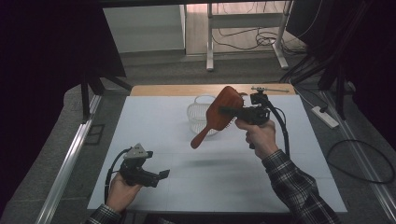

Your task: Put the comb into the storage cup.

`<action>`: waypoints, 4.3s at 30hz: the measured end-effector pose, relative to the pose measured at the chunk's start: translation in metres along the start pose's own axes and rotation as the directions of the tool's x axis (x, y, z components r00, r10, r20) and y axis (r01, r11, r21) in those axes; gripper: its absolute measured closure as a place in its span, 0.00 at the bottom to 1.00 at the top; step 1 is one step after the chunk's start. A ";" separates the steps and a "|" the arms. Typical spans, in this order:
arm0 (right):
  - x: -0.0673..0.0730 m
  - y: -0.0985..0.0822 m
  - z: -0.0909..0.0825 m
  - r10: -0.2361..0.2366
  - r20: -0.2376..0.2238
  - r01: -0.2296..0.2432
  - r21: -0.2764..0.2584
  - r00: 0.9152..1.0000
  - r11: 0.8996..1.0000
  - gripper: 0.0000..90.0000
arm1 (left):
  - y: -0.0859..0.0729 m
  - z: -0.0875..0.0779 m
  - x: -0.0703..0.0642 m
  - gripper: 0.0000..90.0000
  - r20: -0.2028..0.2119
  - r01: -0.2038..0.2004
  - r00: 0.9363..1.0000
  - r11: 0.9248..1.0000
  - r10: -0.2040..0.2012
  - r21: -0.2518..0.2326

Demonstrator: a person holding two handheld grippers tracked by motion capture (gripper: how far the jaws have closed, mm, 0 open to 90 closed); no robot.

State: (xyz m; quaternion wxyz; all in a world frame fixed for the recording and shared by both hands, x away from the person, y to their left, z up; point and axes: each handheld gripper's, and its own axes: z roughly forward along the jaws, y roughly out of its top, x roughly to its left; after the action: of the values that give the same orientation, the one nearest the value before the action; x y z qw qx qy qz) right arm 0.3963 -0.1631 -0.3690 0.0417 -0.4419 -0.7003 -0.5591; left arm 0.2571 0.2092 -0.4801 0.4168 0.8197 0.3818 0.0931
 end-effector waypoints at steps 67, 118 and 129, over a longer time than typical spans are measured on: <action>-0.028 0.063 0.042 -0.006 0.217 0.024 -0.081 0.976 0.996 0.61 | -0.033 -0.040 0.004 0.00 -0.071 0.052 0.996 0.998 -0.055 -0.040; -0.046 0.009 0.082 0.017 0.299 -0.004 -0.043 0.954 0.999 0.60 | -0.033 -0.039 0.006 0.00 -0.069 0.070 0.995 0.997 -0.073 -0.033; -0.056 0.002 0.079 0.058 0.282 -0.043 -0.060 0.958 0.997 0.57 | -0.032 -0.038 0.006 0.00 -0.066 0.072 0.995 0.997 -0.074 -0.031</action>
State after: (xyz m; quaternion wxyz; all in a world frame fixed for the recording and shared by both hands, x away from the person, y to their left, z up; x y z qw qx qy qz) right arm 0.4652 -0.1304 -0.4277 -0.0566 -0.5359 -0.6724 -0.5074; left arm 0.2256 0.2484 -0.4813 0.4185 0.7955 0.4240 0.1107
